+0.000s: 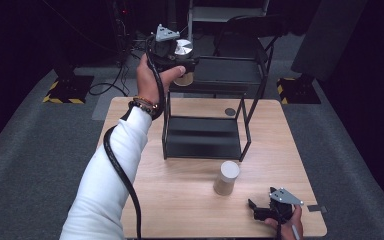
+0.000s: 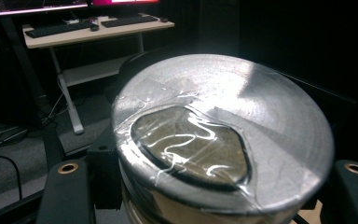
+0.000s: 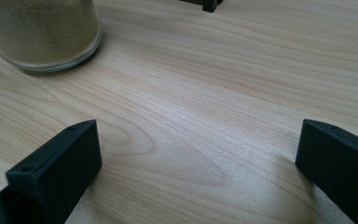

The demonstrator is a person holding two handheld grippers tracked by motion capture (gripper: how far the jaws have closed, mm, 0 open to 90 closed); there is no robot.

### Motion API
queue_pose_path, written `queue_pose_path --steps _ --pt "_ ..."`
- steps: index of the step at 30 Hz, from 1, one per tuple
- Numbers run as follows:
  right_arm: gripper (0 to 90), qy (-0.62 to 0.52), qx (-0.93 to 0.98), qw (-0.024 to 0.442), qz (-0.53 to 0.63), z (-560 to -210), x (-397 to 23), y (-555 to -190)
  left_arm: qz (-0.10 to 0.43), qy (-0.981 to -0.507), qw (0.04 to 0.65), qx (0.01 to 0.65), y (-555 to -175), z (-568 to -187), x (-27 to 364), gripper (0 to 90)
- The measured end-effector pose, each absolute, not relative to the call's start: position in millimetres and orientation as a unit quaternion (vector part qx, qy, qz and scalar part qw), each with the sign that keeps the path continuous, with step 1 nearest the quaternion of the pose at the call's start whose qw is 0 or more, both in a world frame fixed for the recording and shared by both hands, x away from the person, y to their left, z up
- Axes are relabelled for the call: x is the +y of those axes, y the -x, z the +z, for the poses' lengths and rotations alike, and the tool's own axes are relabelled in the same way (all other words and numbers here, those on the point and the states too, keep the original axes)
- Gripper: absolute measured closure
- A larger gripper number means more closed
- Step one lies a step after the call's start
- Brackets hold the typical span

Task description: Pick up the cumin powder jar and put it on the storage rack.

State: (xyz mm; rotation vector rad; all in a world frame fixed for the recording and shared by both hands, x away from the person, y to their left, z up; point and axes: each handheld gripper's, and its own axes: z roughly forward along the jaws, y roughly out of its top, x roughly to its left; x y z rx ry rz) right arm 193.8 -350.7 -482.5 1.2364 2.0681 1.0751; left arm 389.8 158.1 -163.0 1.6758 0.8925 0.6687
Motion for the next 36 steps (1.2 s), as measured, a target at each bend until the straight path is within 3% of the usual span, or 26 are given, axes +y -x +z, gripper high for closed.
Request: queue_pose_path --steps 17,36 --pt "0.0 -0.453 0.759 0.251 0.394 -482.7 -350.3 -193.1 0.298 -0.688 0.523 0.405 -421.2 -173.6 135.0 31.5" --pt "0.0 -0.454 0.759 0.25 0.394 -482.6 -350.6 -193.3 0.306 -0.691 0.52 0.398 -430.2 -181.1 129.1 31.3"
